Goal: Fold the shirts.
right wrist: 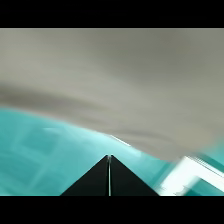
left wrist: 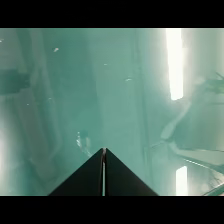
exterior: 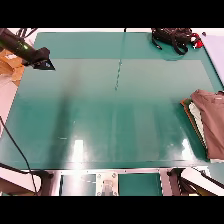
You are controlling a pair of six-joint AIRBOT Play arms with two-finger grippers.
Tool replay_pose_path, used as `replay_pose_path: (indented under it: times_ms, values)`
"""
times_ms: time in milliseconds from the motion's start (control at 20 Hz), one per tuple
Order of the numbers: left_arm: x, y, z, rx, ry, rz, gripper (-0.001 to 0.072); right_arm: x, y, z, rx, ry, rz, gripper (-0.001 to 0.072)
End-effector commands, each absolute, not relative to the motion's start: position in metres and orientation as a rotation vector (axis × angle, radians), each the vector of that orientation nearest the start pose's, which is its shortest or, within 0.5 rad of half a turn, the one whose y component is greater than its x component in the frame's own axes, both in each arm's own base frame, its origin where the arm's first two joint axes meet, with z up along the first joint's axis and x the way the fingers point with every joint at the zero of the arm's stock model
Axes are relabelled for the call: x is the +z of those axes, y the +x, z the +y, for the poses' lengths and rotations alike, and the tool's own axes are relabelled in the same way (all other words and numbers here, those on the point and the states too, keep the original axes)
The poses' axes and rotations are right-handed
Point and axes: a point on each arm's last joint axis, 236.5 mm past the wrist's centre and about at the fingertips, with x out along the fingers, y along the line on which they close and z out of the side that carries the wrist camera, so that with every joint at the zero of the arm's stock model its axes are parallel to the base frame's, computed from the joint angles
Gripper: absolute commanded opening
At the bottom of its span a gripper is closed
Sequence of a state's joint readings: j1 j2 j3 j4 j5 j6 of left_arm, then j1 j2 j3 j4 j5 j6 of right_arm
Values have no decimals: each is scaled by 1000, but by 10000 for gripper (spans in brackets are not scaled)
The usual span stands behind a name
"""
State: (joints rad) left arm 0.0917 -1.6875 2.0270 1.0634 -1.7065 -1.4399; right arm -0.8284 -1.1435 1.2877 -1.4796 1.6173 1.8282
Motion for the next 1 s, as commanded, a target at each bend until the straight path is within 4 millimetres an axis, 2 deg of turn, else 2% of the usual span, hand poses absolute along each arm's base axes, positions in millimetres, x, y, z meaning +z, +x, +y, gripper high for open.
replay_pose_path:
  times_ms: [0,100,200,250,350,450,500,600,700,950]
  values:
    - [143,435,-94,-522,-259,1284,23,92,305,-148,-450,799,1166,21]
    - [145,414,-112,-540,-232,1291,23,85,326,-101,-311,687,1202,18]
    - [139,387,-131,-548,-202,1305,23,70,332,-49,-184,583,1228,18]
    - [132,371,-138,-539,-202,1321,23,60,328,-23,-131,542,1241,18]
    - [110,335,-154,-531,-214,1348,23,33,306,30,-14,461,1286,18]
    - [83,301,-164,-514,-244,1380,23,17,291,67,76,421,1296,18]
    - [70,285,-166,-502,-260,1401,23,12,288,80,110,402,1295,18]
    - [54,268,-170,-488,-276,1422,24,13,291,96,155,371,1271,19]
    - [49,264,-171,-487,-276,1430,24,15,293,104,177,357,1253,19]
    - [49,268,-171,-484,-280,1413,24,14,292,105,181,353,1257,20]
